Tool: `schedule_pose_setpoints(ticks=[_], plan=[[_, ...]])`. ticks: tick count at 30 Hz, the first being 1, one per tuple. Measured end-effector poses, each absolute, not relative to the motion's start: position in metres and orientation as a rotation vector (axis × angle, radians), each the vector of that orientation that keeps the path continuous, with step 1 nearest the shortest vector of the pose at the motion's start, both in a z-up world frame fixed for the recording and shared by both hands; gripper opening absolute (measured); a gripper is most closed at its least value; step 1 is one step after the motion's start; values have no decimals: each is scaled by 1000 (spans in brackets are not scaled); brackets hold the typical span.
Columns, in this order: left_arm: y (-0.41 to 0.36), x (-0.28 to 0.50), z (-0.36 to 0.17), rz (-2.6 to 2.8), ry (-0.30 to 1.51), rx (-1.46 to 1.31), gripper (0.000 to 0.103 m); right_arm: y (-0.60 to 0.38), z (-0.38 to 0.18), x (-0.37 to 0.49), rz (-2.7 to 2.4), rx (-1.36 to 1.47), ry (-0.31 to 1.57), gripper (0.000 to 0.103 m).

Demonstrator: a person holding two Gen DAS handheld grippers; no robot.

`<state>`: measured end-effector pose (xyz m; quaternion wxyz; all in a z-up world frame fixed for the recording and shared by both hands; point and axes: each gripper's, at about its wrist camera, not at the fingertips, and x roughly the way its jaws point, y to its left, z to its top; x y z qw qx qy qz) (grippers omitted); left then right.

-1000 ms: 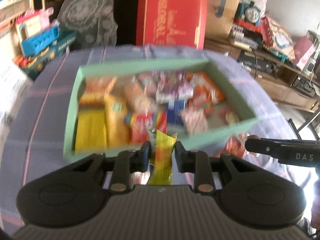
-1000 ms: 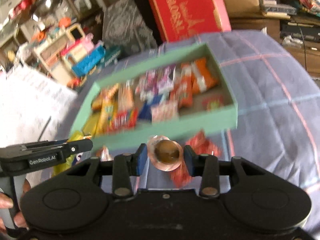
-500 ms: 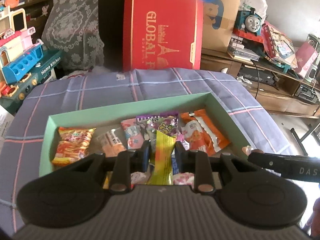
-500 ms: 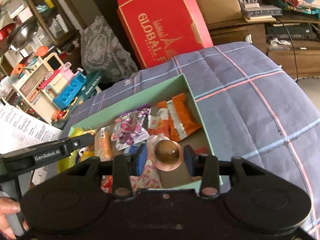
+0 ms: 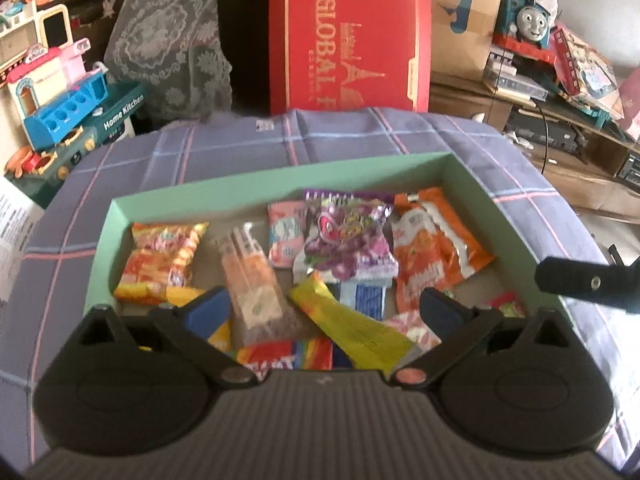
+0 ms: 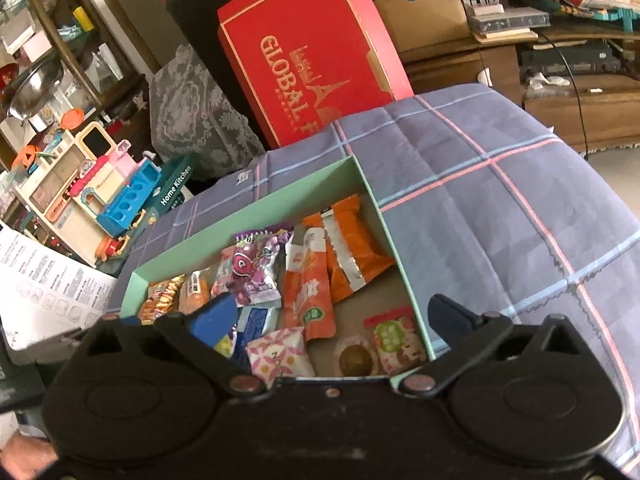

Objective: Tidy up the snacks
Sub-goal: 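Grasp the patterned wrapped candy with the right tool while the left tool grasps the dark red chocolate bar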

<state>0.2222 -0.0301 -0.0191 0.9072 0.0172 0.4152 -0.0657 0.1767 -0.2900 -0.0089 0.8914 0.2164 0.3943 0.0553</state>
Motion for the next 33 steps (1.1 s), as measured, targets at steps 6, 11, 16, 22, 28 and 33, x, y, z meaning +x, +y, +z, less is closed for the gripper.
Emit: schedule_pose_setpoints(ticks=[6, 11, 16, 22, 28, 33], plan=[[-27, 207, -17, -134, 860, 31, 103, -287, -7, 167, 114, 453, 833, 103], [-25, 193, -8, -138, 849, 19, 103, -284, -1, 155, 115, 449, 838, 103], [-20, 174, 0, -140, 844, 10, 103, -280, 6, 143, 116, 440, 837, 103], [-8, 144, 1, -138, 857, -3, 103, -270, 10, 126, 129, 426, 849, 103], [21, 109, -6, -116, 880, -16, 103, -256, 6, 112, 159, 414, 886, 103], [58, 82, -17, -60, 907, -47, 103, -226, -2, 105, 230, 374, 942, 103]])
